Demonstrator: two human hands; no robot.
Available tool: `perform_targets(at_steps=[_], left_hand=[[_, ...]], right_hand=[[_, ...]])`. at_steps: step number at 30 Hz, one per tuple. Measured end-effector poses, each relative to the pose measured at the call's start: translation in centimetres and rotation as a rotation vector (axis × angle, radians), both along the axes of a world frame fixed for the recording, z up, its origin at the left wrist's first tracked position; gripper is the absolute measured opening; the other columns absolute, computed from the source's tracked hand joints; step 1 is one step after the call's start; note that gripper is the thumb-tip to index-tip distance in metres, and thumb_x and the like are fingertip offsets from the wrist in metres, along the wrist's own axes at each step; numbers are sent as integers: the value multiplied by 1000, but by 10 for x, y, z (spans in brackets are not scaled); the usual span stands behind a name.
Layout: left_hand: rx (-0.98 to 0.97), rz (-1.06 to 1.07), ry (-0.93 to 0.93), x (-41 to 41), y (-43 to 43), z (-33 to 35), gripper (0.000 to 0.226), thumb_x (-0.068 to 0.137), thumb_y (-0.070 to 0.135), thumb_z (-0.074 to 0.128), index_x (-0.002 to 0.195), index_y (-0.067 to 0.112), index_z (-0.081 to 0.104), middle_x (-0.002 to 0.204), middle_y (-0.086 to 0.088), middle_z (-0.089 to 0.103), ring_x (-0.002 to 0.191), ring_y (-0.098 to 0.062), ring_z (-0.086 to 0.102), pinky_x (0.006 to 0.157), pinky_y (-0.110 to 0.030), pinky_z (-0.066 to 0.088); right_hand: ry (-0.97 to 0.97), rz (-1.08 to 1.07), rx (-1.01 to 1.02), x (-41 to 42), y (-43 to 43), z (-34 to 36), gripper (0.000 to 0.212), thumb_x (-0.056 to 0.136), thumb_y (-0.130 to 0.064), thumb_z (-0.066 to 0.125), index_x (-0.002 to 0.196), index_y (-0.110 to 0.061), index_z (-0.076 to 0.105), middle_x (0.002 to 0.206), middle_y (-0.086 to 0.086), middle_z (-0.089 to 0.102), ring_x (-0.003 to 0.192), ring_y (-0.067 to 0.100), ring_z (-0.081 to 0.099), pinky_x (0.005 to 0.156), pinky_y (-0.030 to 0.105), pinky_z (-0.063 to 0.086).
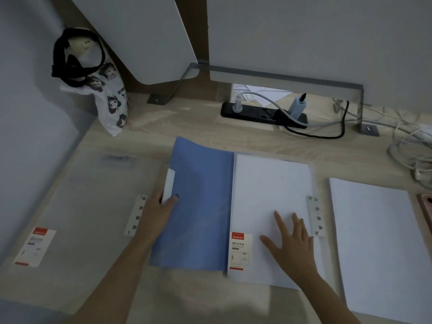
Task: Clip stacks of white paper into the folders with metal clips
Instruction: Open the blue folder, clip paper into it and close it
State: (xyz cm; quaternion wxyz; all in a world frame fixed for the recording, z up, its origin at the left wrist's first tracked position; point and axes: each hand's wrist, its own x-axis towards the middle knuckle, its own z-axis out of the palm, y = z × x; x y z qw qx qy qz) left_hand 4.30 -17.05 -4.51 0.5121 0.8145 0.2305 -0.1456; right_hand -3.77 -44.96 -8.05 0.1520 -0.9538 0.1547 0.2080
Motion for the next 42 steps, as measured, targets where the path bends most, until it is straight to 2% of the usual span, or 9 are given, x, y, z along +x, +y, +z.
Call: perform_targets(at_steps=[6, 11, 14, 17, 21, 26, 29, 33, 42], left_hand=[[262, -57, -344, -2, -15, 74, 18, 93, 28, 49, 89, 10, 50, 65, -3, 48, 59, -20, 46, 56, -34, 35], [103, -16, -543, -12, -22, 118, 17, 94, 23, 49, 82, 11, 48, 64, -2, 42, 53, -8, 38, 49, -15, 33], [-139, -14, -430, -13, -42, 109, 9, 93, 20, 51, 87, 22, 57, 82, 2, 59, 65, 1, 54, 63, -6, 41], [-274, -34, -237, -17, -74, 75, 14, 93, 22, 53, 103, 18, 61, 105, -4, 67, 97, -12, 64, 91, -33, 50], [-327, -28, -79, -24, -126, 31, 12, 92, 19, 52, 100, 14, 60, 99, -4, 68, 88, -14, 64, 79, -31, 52], [22, -9, -41, -27, -157, -19, 12, 83, 6, 58, 91, -3, 57, 89, -18, 52, 77, -27, 52, 63, -31, 38], [183, -70, -63, -30, -162, -31, 46, 81, 7, 59, 125, -2, 49, 123, -18, 50, 117, -33, 45, 97, -35, 37], [150, -129, -48, -37, -155, -33, 70, 88, 13, 51, 148, 10, 16, 152, -10, 27, 140, -28, 26, 117, -39, 21], [212, 41, -27, -28, -105, -37, 52, 85, 10, 53, 133, -1, 40, 131, -21, 49, 125, -36, 44, 109, -44, 32]], right_hand=[[10, 19, -10, -2, -3, 2, 80, 86, -63, 35, 146, -33, -7, 158, 10, -9, 145, 30, -7, 116, 50, 9], [6, 27, 71, 3, -6, 4, 71, 87, -64, 30, 147, -31, 12, 158, 11, 2, 145, 31, 2, 115, 49, 12], [-117, -303, 674, 12, -17, 30, 69, 80, -75, 22, 122, -32, 56, 140, 3, 48, 133, 24, 38, 111, 45, 28], [-91, -724, 1352, 13, -44, 59, 59, 84, -67, 31, 118, -29, 61, 120, 0, 66, 112, 22, 61, 100, 46, 42], [-179, -680, 1056, 1, -74, 71, 24, 93, -30, 49, 107, -18, 63, 99, 1, 72, 86, 21, 69, 70, 33, 50], [-139, -524, 507, 1, -96, 27, 19, 91, -14, 53, 105, -2, 54, 110, 19, 60, 91, 33, 58, 80, 45, 50], [-114, -457, 365, 4, -94, 10, 35, 89, -19, 55, 121, -5, 53, 111, 25, 54, 95, 39, 54, 88, 42, 47], [-139, -407, 324, 6, -83, 8, 52, 91, -21, 53, 140, -17, 37, 117, 24, 45, 106, 40, 46, 93, 37, 37], [-76, -288, 371, 26, -37, 8, 55, 93, -19, 49, 143, -12, 27, 126, 20, 42, 114, 38, 40, 94, 40, 35]])
